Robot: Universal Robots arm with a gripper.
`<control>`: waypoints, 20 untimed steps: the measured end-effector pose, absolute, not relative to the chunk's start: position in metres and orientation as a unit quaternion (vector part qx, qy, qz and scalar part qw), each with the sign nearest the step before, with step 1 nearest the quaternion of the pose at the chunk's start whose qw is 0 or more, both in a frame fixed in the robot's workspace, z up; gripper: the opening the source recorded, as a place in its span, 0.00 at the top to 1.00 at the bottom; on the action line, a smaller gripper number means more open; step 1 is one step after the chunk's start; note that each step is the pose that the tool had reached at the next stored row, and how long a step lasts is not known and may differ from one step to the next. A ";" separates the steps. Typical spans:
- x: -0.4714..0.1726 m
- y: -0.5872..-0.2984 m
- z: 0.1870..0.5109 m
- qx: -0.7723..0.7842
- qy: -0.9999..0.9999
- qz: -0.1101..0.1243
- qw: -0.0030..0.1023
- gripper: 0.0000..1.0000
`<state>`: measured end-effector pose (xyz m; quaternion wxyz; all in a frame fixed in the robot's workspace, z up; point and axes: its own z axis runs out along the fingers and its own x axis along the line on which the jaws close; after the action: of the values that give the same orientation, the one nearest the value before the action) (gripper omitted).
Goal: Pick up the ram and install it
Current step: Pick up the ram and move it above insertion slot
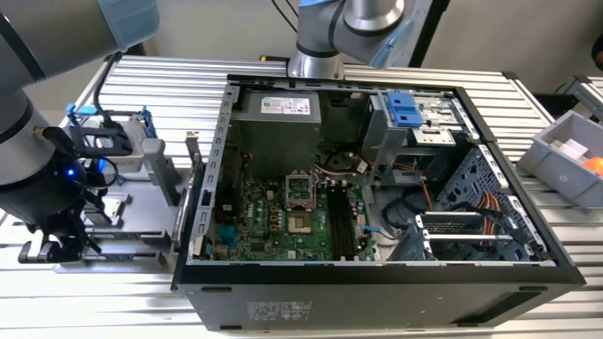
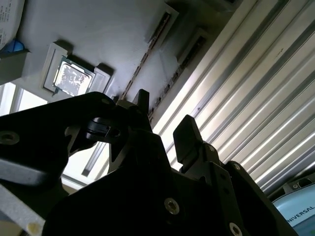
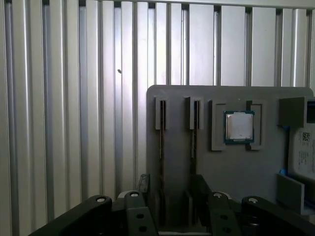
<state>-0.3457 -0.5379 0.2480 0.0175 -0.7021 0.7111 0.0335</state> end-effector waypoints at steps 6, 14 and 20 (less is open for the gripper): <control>-0.346 -0.535 0.243 -0.701 0.712 0.031 0.015 0.00; -0.346 -0.534 0.234 -0.701 0.712 0.026 0.011 0.00; -0.346 -0.533 0.228 -0.701 0.712 0.022 0.007 0.00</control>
<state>-0.3458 -0.5330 0.2282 0.0068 -0.7015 0.7123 0.0224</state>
